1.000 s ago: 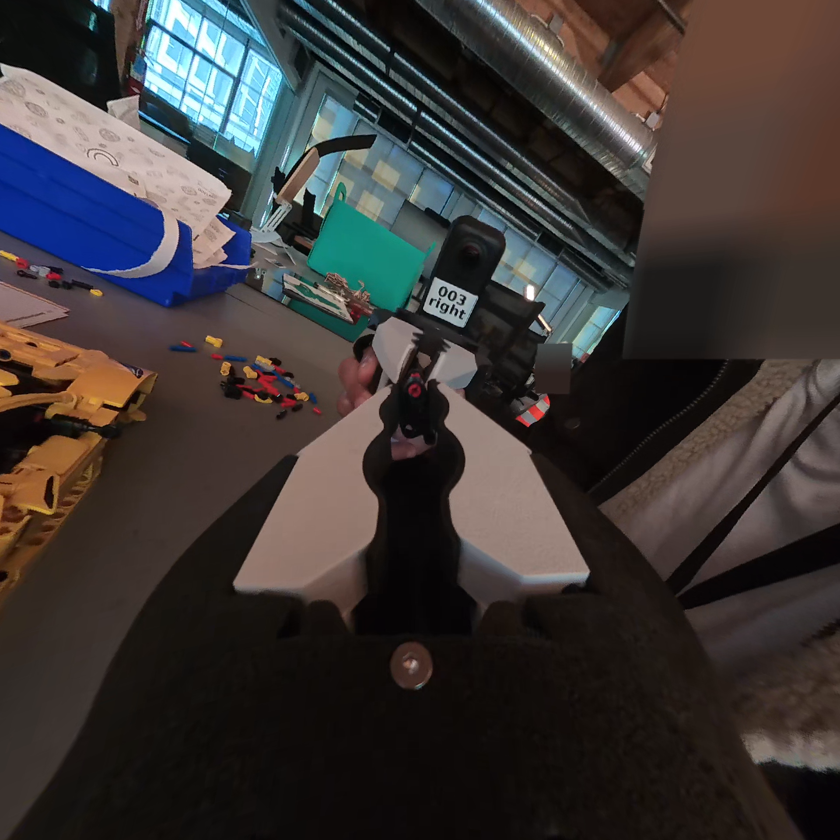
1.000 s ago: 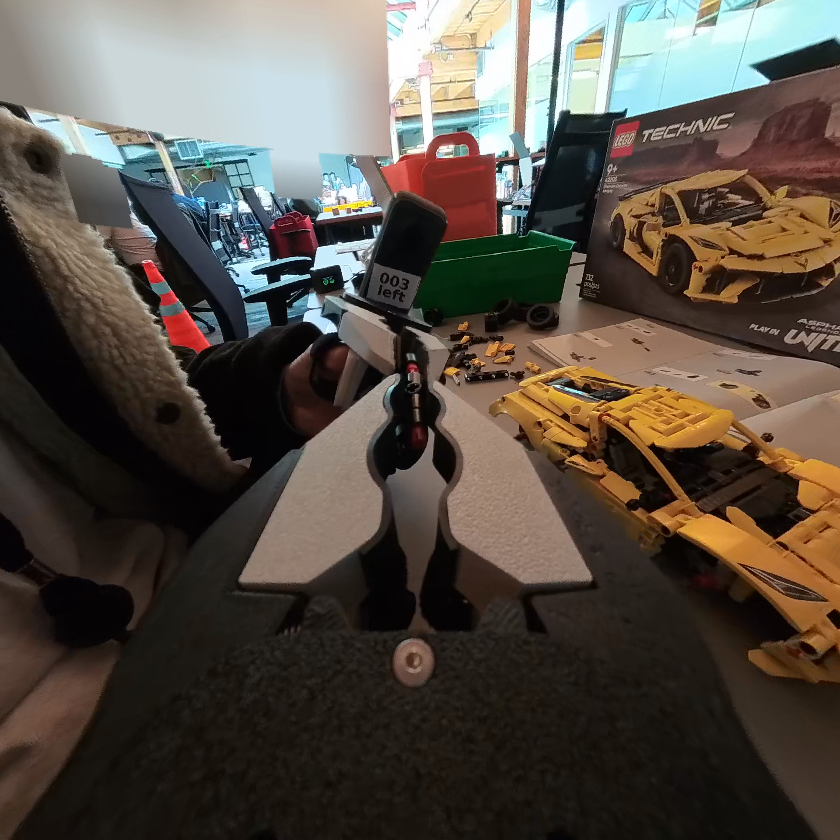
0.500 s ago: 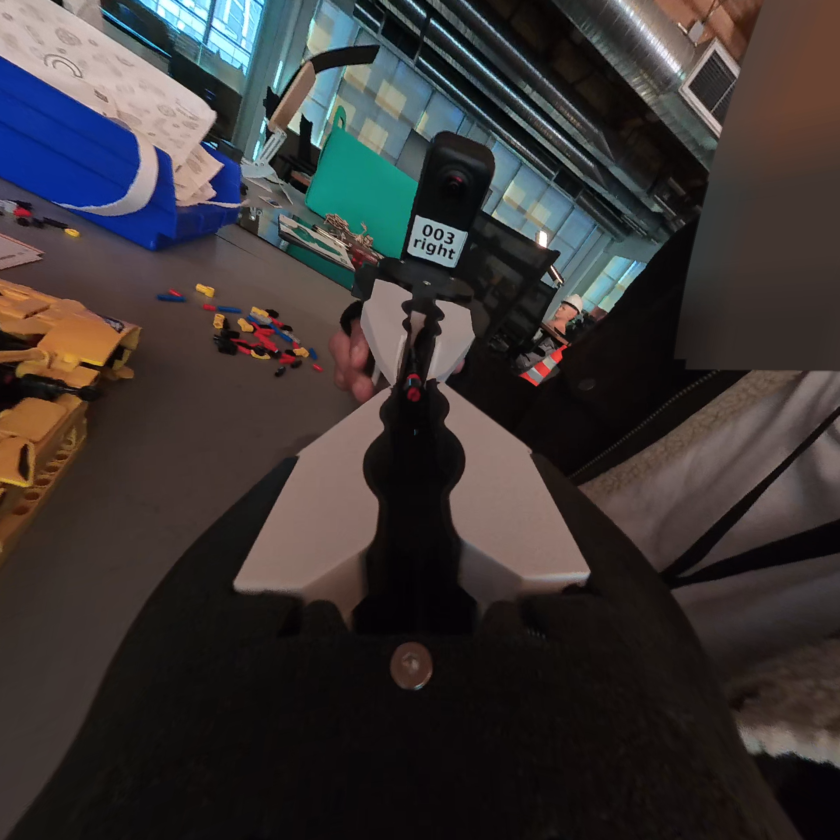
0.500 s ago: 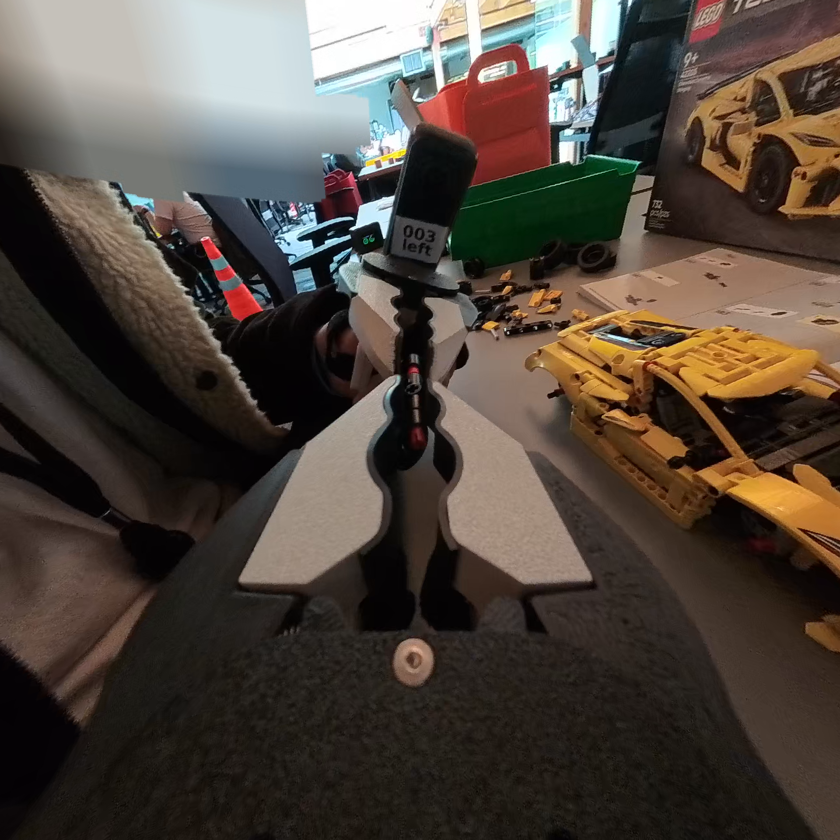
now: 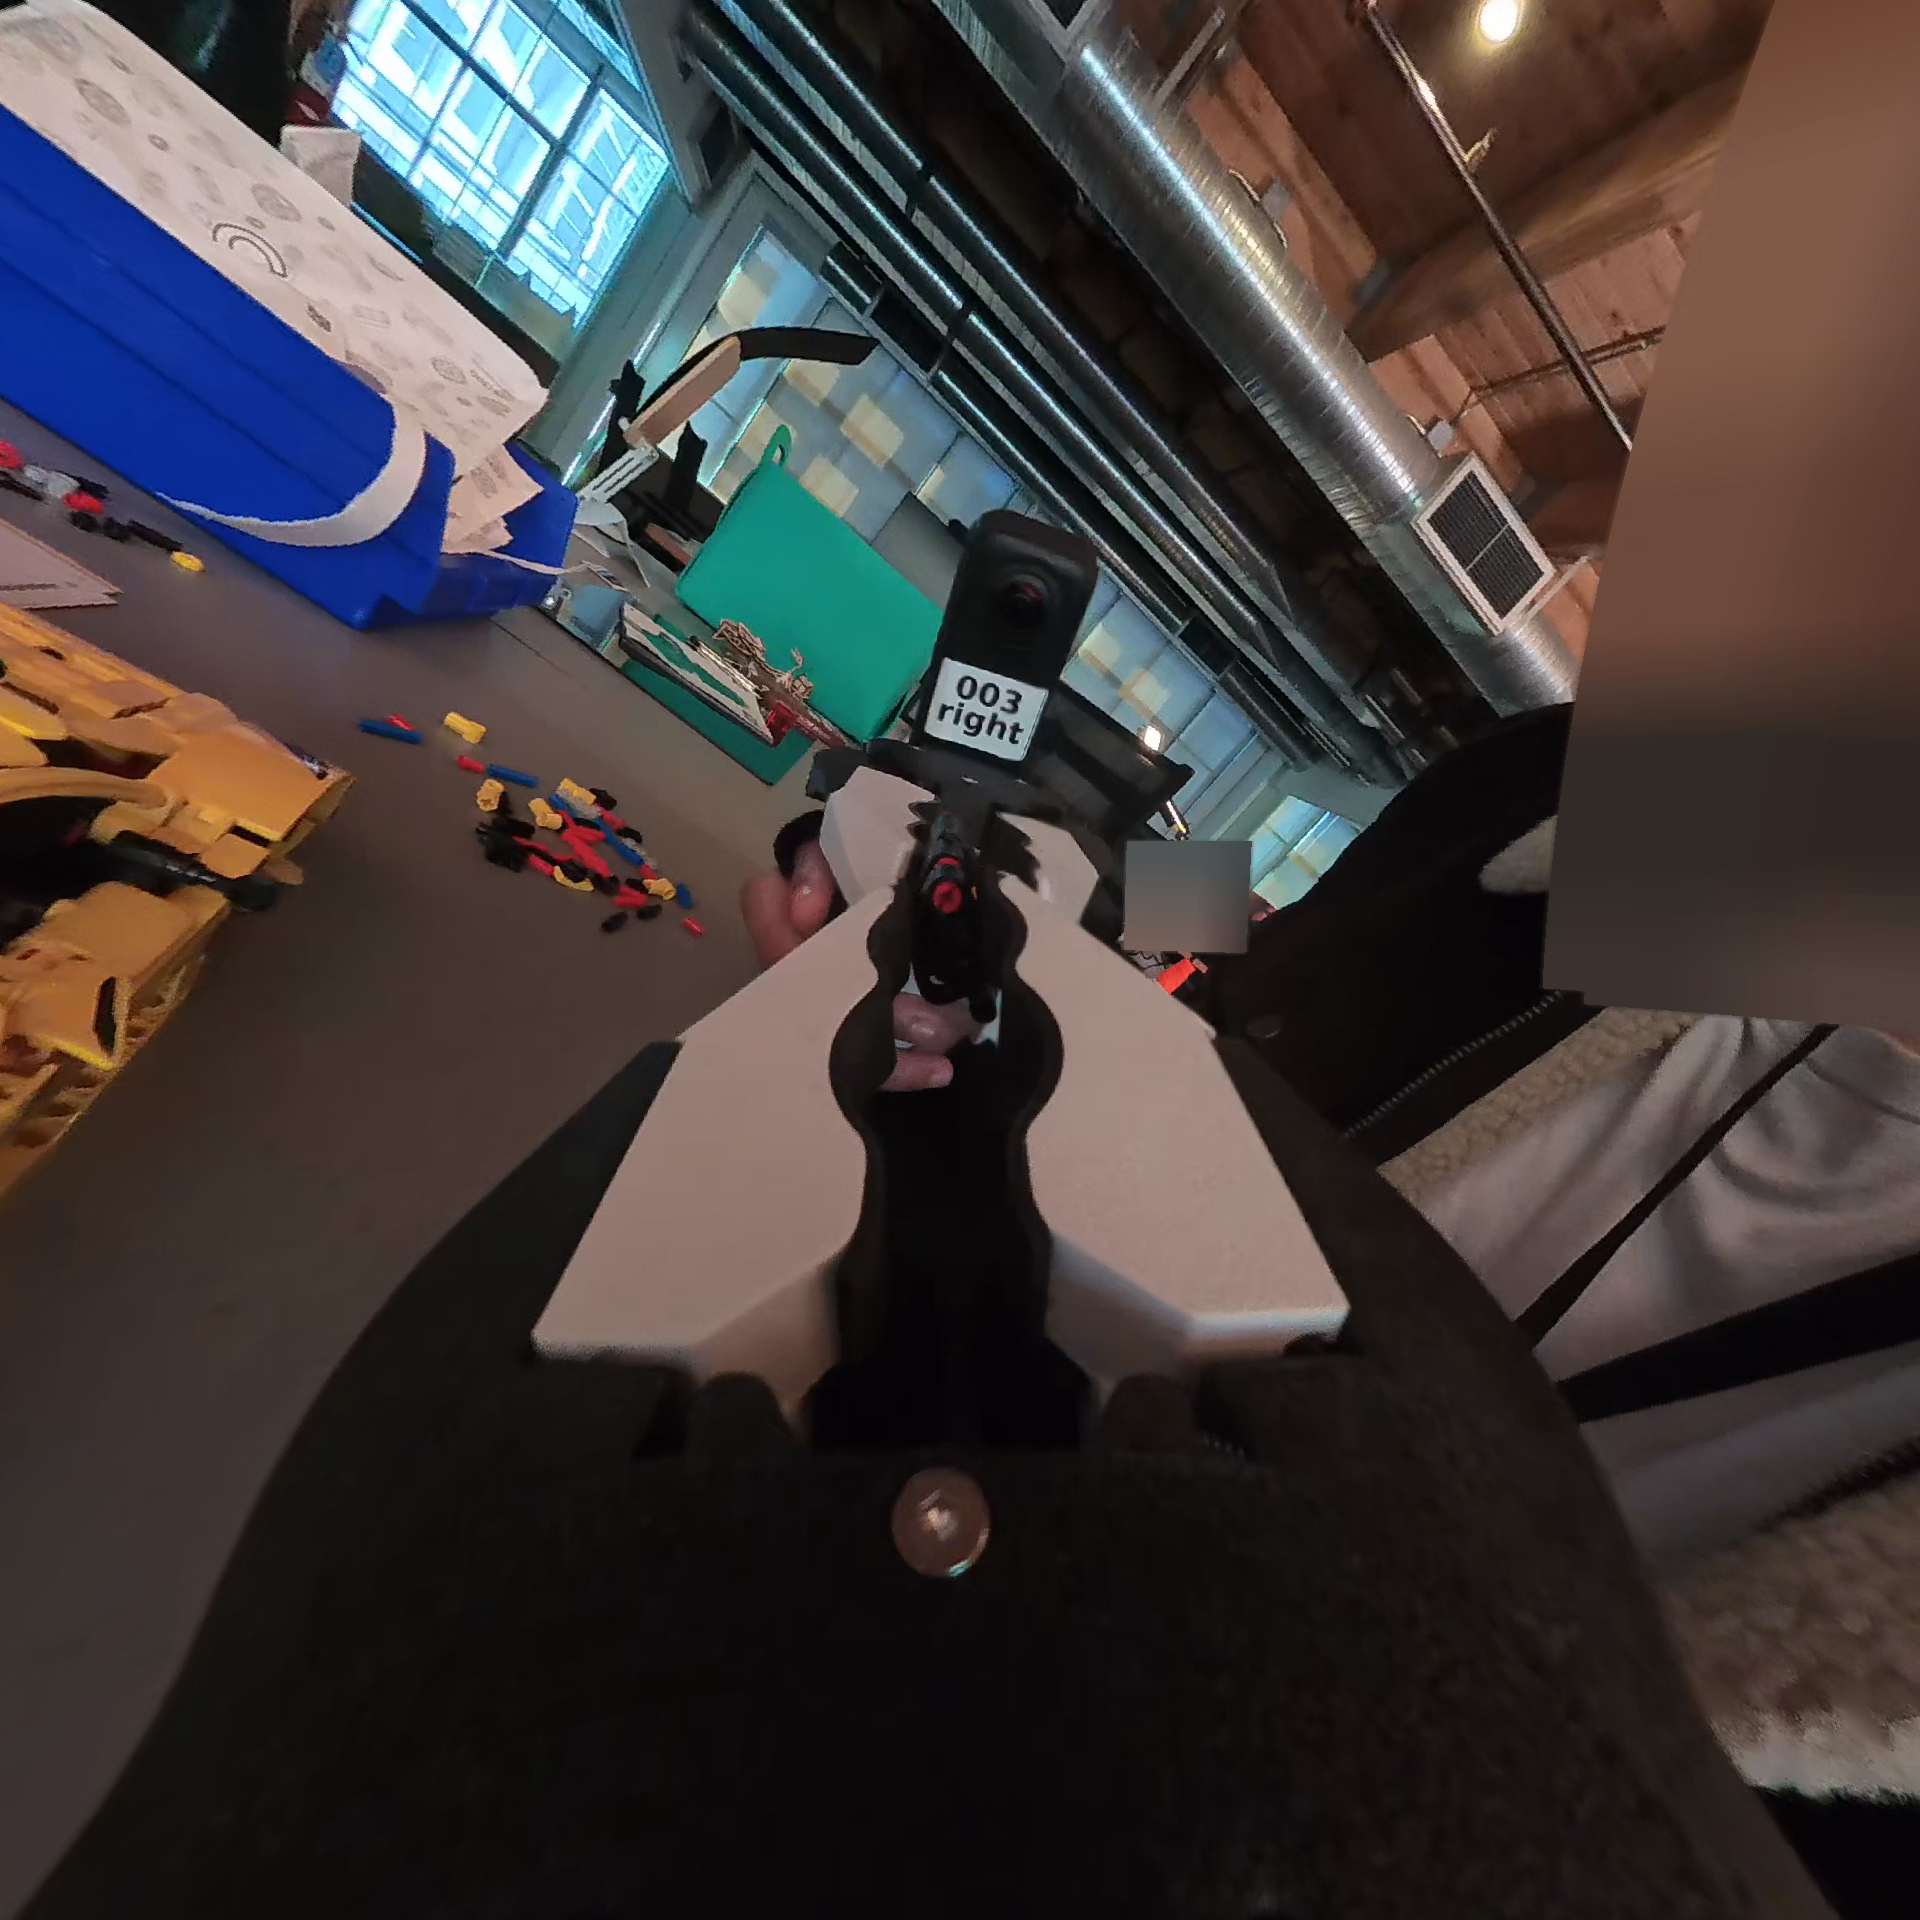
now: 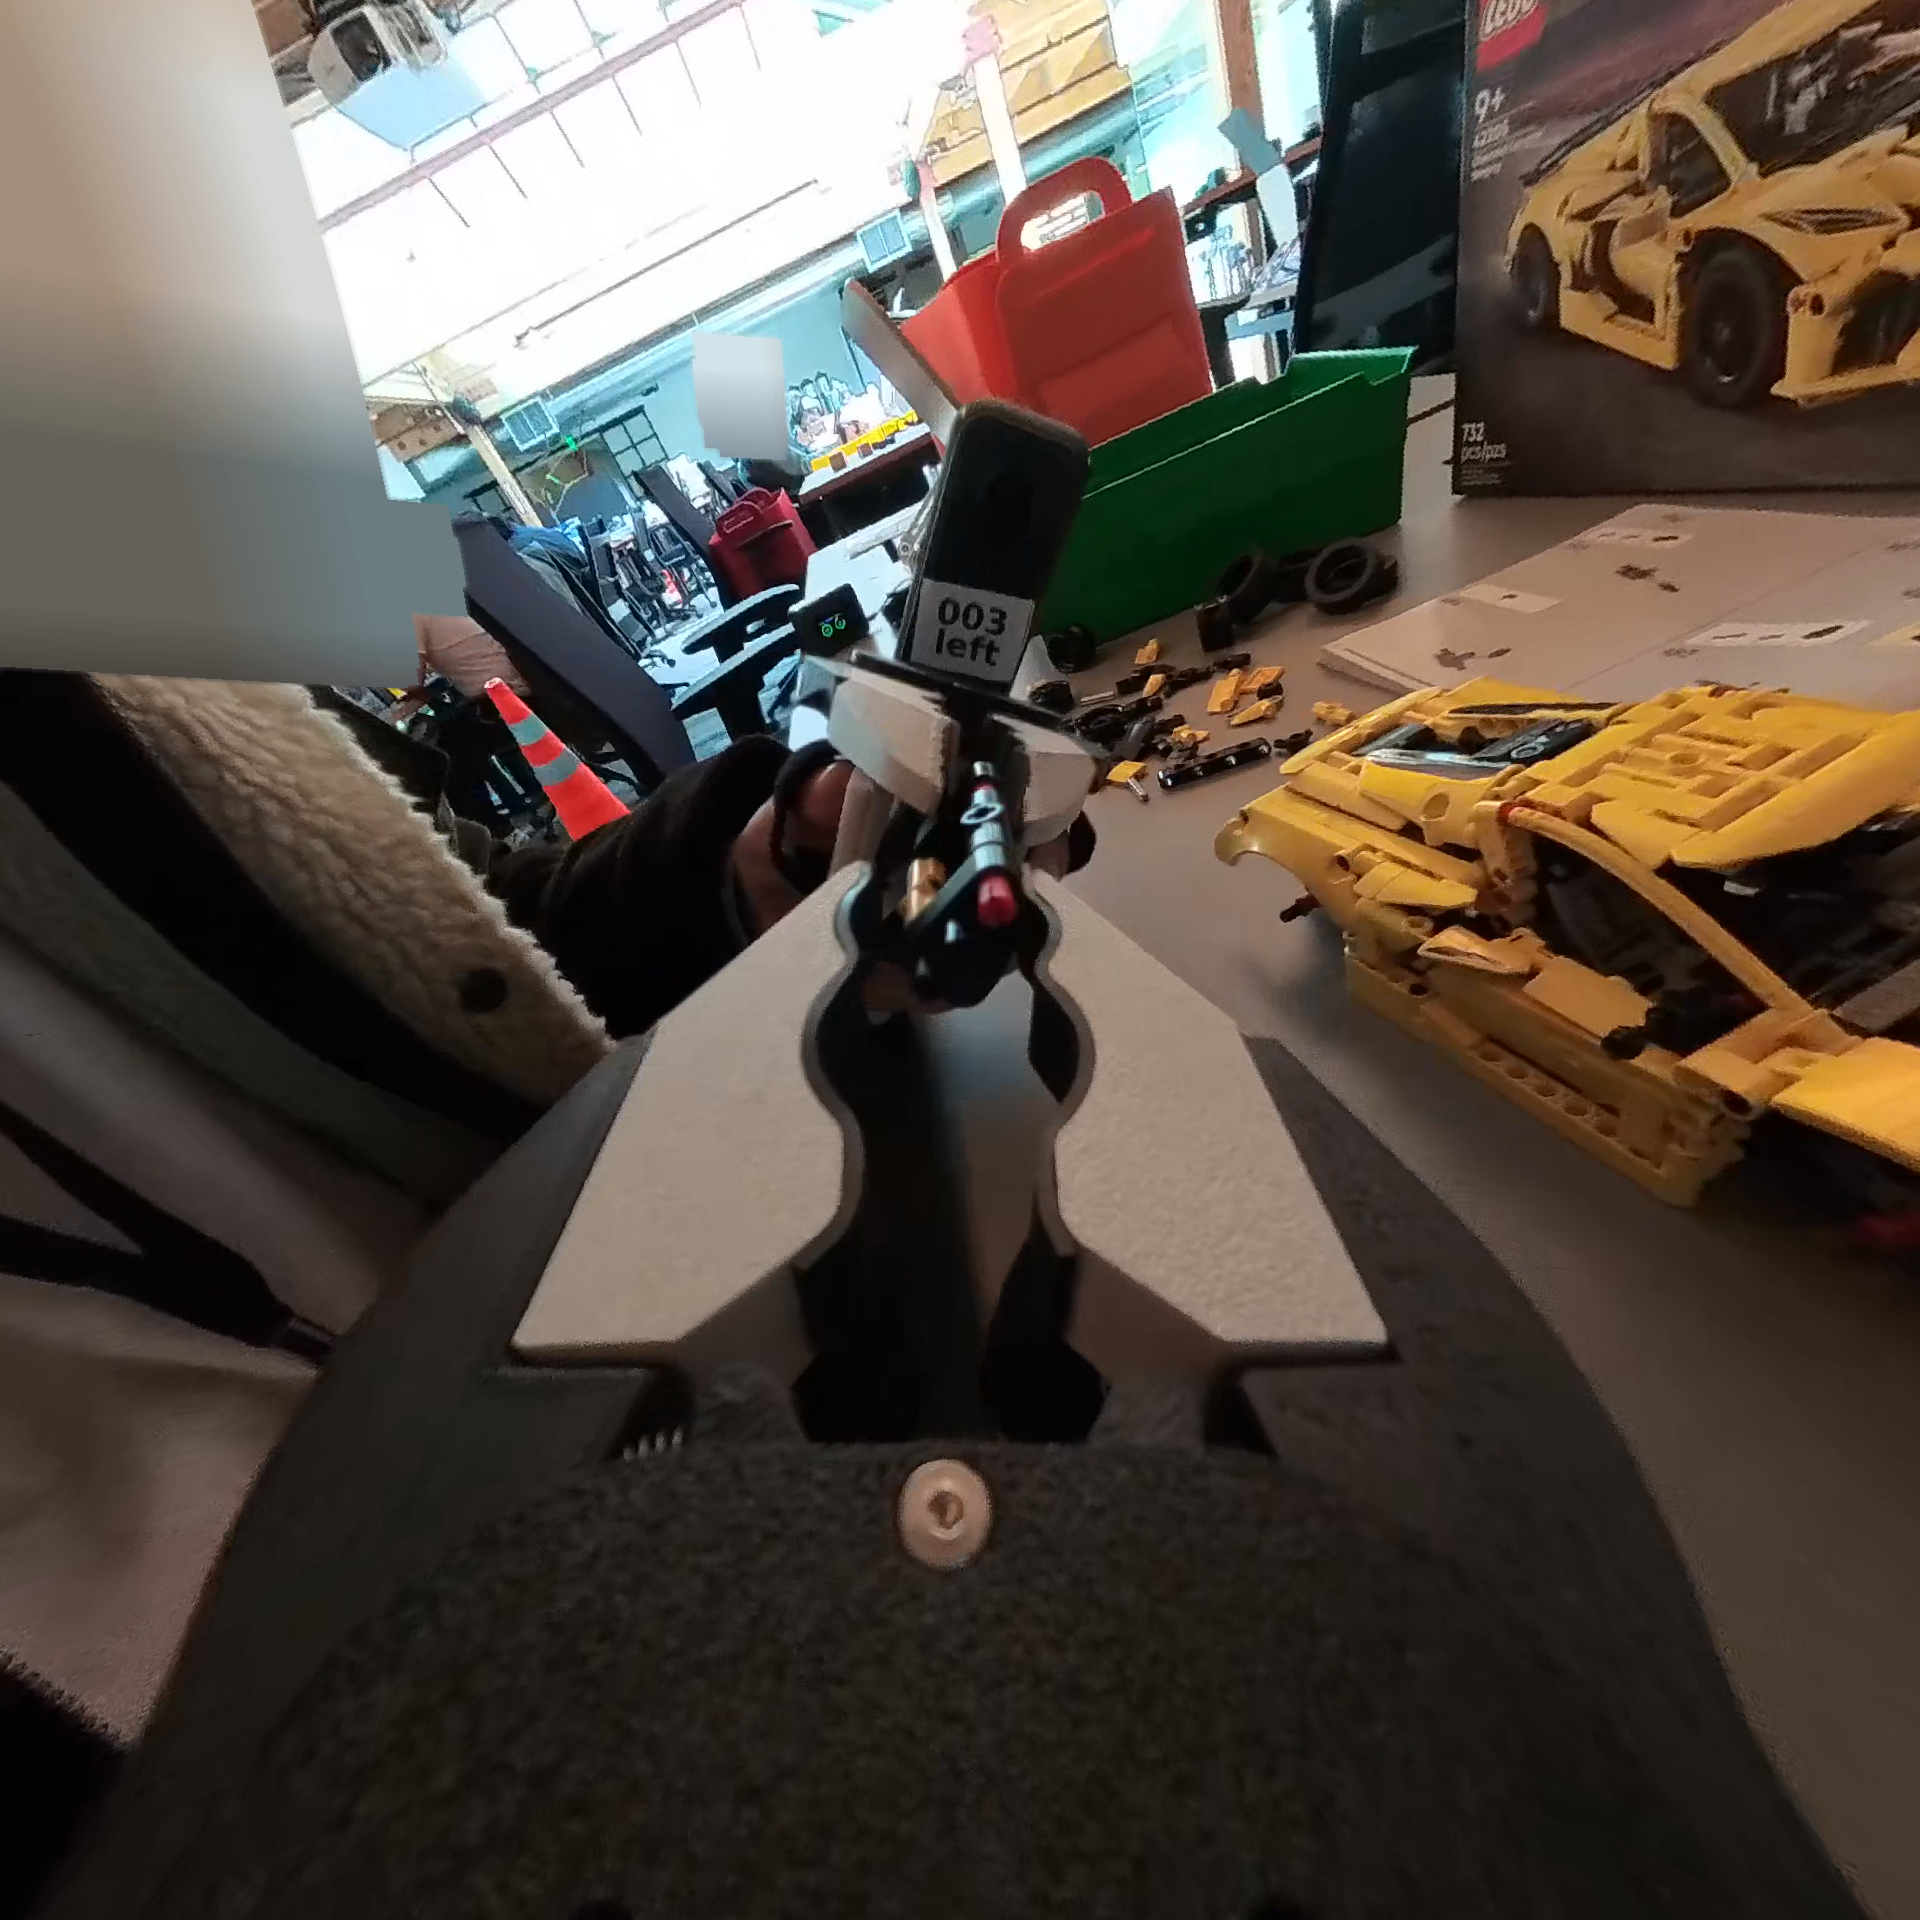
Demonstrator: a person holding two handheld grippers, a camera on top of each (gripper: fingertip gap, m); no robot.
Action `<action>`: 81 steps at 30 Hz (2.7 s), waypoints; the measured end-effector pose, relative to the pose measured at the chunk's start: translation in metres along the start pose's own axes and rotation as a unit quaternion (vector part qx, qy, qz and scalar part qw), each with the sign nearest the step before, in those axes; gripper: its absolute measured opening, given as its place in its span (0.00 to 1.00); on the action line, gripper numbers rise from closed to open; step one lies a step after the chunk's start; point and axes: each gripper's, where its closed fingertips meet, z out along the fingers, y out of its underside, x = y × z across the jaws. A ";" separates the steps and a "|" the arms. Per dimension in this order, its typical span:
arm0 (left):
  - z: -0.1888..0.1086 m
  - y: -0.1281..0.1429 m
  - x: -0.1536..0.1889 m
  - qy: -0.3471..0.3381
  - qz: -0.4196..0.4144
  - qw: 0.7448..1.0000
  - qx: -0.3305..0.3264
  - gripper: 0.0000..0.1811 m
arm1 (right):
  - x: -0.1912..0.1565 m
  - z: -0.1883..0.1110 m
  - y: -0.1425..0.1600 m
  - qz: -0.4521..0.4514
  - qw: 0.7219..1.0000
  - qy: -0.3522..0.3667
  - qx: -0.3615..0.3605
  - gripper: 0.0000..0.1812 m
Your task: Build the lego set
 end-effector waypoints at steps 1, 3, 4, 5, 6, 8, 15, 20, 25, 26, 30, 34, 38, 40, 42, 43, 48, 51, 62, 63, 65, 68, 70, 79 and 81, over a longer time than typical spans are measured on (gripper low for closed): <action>0.001 0.001 0.002 0.007 0.001 1.000 0.000 0.07 | -0.002 -0.001 -0.001 0.001 1.000 -0.004 0.001 0.11; 0.002 0.003 0.006 0.015 0.003 1.000 -0.004 0.07 | -0.005 -0.003 -0.001 -0.003 1.000 -0.012 -0.006 0.10; 0.003 0.004 0.007 0.017 0.005 1.000 -0.007 0.07 | -0.005 -0.004 0.000 -0.011 1.000 -0.009 -0.009 0.10; 0.003 0.004 0.009 0.023 0.007 1.000 -0.010 0.08 | -0.005 -0.005 0.000 -0.020 1.000 -0.006 -0.011 0.10; 0.004 0.005 0.010 0.028 0.009 0.999 -0.014 0.10 | -0.006 -0.006 0.000 -0.025 1.000 -0.007 -0.011 0.10; 0.005 0.008 0.012 0.027 0.018 0.999 -0.022 0.10 | -0.008 -0.007 0.000 -0.021 1.000 -0.013 -0.013 0.09; 0.006 0.015 0.015 0.026 0.040 0.998 -0.047 0.08 | -0.013 -0.010 -0.001 -0.016 0.999 -0.032 -0.010 0.09; 0.006 0.019 0.016 0.021 0.068 0.996 -0.056 0.08 | -0.015 -0.010 -0.001 -0.014 0.999 -0.037 -0.008 0.09; 0.009 0.019 0.018 0.020 0.077 0.996 -0.048 0.08 | -0.017 -0.011 -0.006 -0.022 0.999 -0.038 0.009 0.08; 0.009 0.020 0.017 0.018 0.075 0.996 -0.049 0.08 | -0.016 -0.011 -0.005 -0.023 0.999 -0.036 0.006 0.08; 0.010 0.019 0.016 0.015 0.063 0.997 -0.045 0.08 | -0.014 -0.012 -0.004 -0.009 0.999 -0.042 0.008 0.08; 0.011 0.017 0.015 0.010 0.071 0.997 -0.039 0.08 | -0.014 -0.012 -0.006 0.018 0.998 -0.052 0.020 0.08; 0.009 0.014 0.011 0.001 0.056 0.998 -0.036 0.08 | -0.009 -0.011 -0.007 0.034 0.998 -0.046 0.023 0.09; 0.009 0.013 0.007 -0.006 0.049 0.998 -0.035 0.08 | -0.004 -0.010 -0.007 0.036 0.998 -0.035 0.022 0.09; 0.007 0.012 0.002 -0.027 0.059 0.997 -0.036 0.08 | 0.000 -0.013 -0.010 0.043 0.998 -0.025 0.026 0.13; 0.006 0.011 -0.001 -0.033 0.057 0.997 -0.032 0.08 | 0.001 -0.016 -0.014 0.052 0.998 -0.026 0.037 0.16; -0.004 -0.003 -0.016 -0.065 0.022 0.998 0.009 0.08 | 0.025 -0.018 -0.014 -0.007 0.997 0.072 0.034 0.25; -0.008 -0.015 -0.021 -0.076 0.006 0.996 0.054 0.08 | 0.037 -0.007 -0.012 -0.152 0.968 0.201 -0.002 0.34; -0.005 -0.025 -0.020 -0.017 -0.116 0.979 0.164 0.08 | 0.041 -0.007 -0.032 -0.338 0.860 0.382 -0.017 0.29; -0.004 -0.025 -0.020 -0.018 -0.117 0.979 0.165 0.08 | 0.041 -0.007 -0.032 -0.337 0.860 0.382 -0.018 0.29; -0.004 -0.025 -0.021 -0.017 -0.120 0.978 0.168 0.08 | 0.042 -0.008 -0.032 -0.342 0.857 0.386 -0.021 0.30; 0.000 -0.022 -0.022 -0.006 -0.136 0.978 0.161 0.08 | 0.043 -0.008 -0.030 -0.352 0.849 0.392 -0.028 0.32; 0.006 -0.017 -0.021 0.002 -0.148 0.979 0.144 0.08 | 0.047 -0.008 -0.030 -0.366 0.836 0.408 -0.041 0.36; 0.005 -0.017 -0.023 0.009 -0.166 0.975 0.146 0.08 | 0.047 -0.010 -0.030 -0.384 0.826 0.410 -0.050 0.32; 0.005 -0.016 -0.024 0.005 -0.166 0.975 0.145 0.08 | 0.048 -0.011 -0.028 -0.378 0.829 0.410 -0.049 0.32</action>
